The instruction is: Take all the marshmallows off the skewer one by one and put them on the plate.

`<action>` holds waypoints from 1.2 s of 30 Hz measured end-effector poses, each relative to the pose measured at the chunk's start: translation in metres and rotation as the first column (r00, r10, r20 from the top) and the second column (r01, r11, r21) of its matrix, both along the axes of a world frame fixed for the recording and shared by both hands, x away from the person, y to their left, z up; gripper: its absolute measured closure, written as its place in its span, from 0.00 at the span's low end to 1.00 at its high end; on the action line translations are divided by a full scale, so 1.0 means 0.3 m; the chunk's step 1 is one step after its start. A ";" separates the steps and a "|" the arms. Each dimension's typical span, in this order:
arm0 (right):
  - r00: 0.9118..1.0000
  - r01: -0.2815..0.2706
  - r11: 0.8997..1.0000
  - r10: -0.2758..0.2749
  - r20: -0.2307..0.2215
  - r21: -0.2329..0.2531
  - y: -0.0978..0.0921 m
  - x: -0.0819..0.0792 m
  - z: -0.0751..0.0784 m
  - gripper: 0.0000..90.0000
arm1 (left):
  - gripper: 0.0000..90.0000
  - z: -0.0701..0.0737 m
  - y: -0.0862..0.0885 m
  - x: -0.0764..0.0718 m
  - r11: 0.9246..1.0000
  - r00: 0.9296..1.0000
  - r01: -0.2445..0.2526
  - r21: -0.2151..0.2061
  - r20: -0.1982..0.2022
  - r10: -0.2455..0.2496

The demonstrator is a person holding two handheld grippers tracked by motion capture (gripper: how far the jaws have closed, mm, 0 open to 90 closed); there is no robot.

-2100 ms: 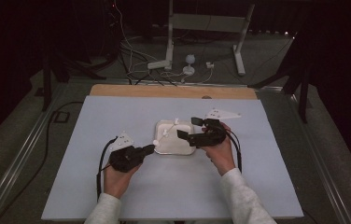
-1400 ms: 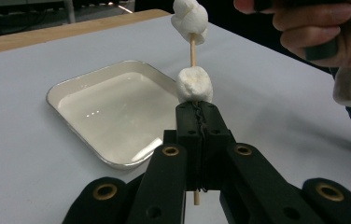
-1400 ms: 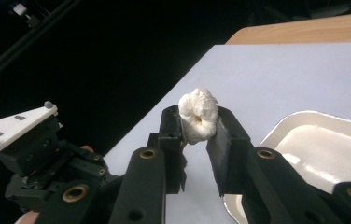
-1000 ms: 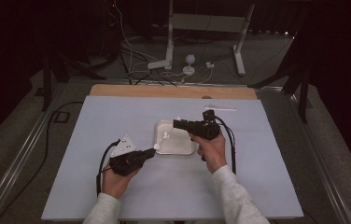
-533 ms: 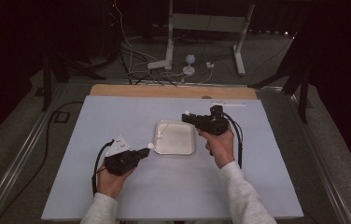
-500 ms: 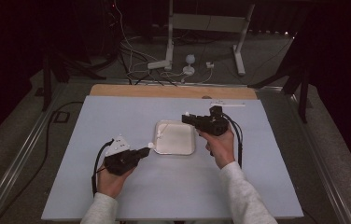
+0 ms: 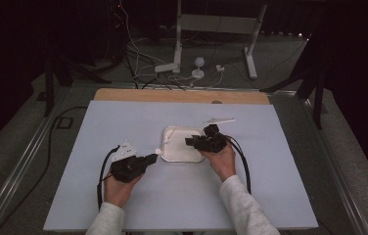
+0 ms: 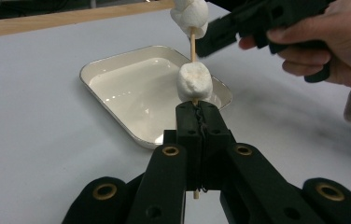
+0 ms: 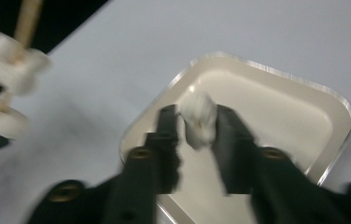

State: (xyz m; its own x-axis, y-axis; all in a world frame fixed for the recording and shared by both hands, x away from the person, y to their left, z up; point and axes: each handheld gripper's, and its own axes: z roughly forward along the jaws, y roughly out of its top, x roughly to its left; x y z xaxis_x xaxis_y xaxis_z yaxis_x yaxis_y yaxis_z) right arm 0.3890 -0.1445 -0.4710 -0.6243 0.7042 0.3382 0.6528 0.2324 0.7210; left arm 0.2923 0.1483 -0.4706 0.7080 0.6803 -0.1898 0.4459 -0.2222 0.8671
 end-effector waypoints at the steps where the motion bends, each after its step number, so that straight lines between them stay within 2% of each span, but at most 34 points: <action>1: 1.000 0.003 1.000 -0.003 -0.010 -0.015 0.002 0.003 -0.010 0.65 | 1.00 -0.001 0.000 0.001 1.000 1.000 -0.002 0.001 0.000 0.002; 3: 1.000 0.022 0.999 -0.023 -0.017 -0.046 0.003 0.007 -0.024 0.56 | 1.00 -0.003 0.000 0.003 1.000 1.000 -0.004 0.001 -0.001 0.004; 5: 0.999 0.039 0.998 -0.041 -0.020 -0.055 -0.001 0.007 -0.031 0.44 | 1.00 -0.005 0.002 0.006 1.000 1.000 -0.007 0.003 -0.004 0.007; 6: 0.999 0.039 0.998 -0.041 -0.020 -0.055 -0.001 0.007 -0.031 0.44 | 1.00 -0.006 0.003 0.007 1.000 1.000 -0.011 0.002 -0.004 0.011; 8: 0.999 0.037 0.999 -0.037 -0.024 -0.010 -0.012 -0.005 -0.022 0.36 | 1.00 -0.008 0.006 0.010 1.000 1.000 -0.016 -0.004 -0.004 0.016; 12: 1.000 -0.008 0.998 0.009 -0.015 0.056 -0.007 -0.031 0.011 0.34 | 1.00 -0.007 0.004 0.010 1.000 1.000 -0.016 -0.014 -0.002 0.016; 14: 0.999 -0.047 0.995 0.048 0.000 0.093 0.000 -0.047 0.028 0.36 | 1.00 -0.007 0.001 0.010 1.000 1.000 -0.012 -0.016 -0.001 0.012; 15: 0.999 -0.047 0.995 0.048 0.000 0.093 0.000 -0.047 0.028 0.36 | 1.00 -0.007 0.001 0.010 1.000 1.000 -0.012 -0.016 -0.001 0.012; 16: 0.995 -0.099 0.985 0.098 0.018 0.141 0.013 -0.065 0.044 0.38 | 1.00 -0.008 -0.006 0.009 1.000 1.000 -0.007 -0.015 0.002 0.007; 18: 0.994 -0.113 0.981 0.111 0.022 0.155 0.018 -0.070 0.050 0.39 | 1.00 -0.008 -0.010 0.009 1.000 1.000 0.000 -0.013 0.004 0.000; 19: 0.989 -0.148 0.970 0.145 0.028 0.193 0.036 -0.082 0.062 0.41 | 1.00 -0.008 -0.014 0.008 1.000 1.000 0.002 -0.012 0.004 -0.001; 21: 0.985 -0.171 0.959 0.170 0.025 0.226 0.049 -0.086 0.068 0.44 | 1.00 -0.008 -0.019 0.007 1.000 1.000 0.010 -0.015 0.006 -0.010; 24: 0.984 -0.179 0.954 0.179 0.023 0.241 0.065 -0.088 0.072 0.47 | 1.00 -0.006 -0.024 0.005 0.999 1.000 0.023 -0.024 0.013 -0.023; 25: 0.983 -0.181 0.949 0.184 0.012 0.257 0.079 -0.084 0.072 0.49 | 1.00 -0.004 -0.026 0.003 0.999 0.999 0.029 -0.023 0.017 -0.029; 28: 0.983 -0.177 0.946 0.184 -0.001 0.272 0.088 -0.080 0.071 0.53 | 1.00 -0.002 -0.029 0.001 0.999 0.999 0.041 -0.031 0.026 -0.041; 29: 0.982 -0.173 0.941 0.186 -0.018 0.290 0.096 -0.076 0.066 0.62 | 1.00 -0.001 -0.031 0.000 0.998 0.999 0.044 -0.034 0.029 -0.043; 31: 0.982 -0.169 0.937 0.188 -0.034 0.304 0.100 -0.074 0.062 0.70 | 1.00 -0.001 -0.033 -0.001 0.998 0.998 0.048 -0.037 0.030 -0.047; 33: 0.981 -0.171 0.934 0.193 -0.038 0.312 0.101 -0.073 0.059 0.73 | 1.00 -0.002 -0.035 0.000 0.998 0.998 0.053 -0.035 0.029 -0.051; 34: 0.979 -0.171 0.929 0.198 -0.050 0.328 0.105 -0.073 0.058 0.76 | 1.00 -0.002 -0.035 0.000 0.998 0.998 0.053 -0.037 0.029 -0.052; 36: 0.979 -0.169 0.928 0.196 -0.051 0.331 0.107 -0.074 0.059 0.79 | 1.00 -0.002 -0.034 0.001 0.998 0.998 0.057 -0.038 0.029 -0.056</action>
State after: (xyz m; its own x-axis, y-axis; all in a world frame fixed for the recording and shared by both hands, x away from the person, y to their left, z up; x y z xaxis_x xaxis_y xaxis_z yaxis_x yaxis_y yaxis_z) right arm 0.3669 -0.1125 -0.4533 -0.6923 0.4243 0.5836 0.6808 0.1160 0.7232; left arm 0.2925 0.1380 -0.4712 0.7502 0.6319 -0.1946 0.4091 -0.2124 0.8874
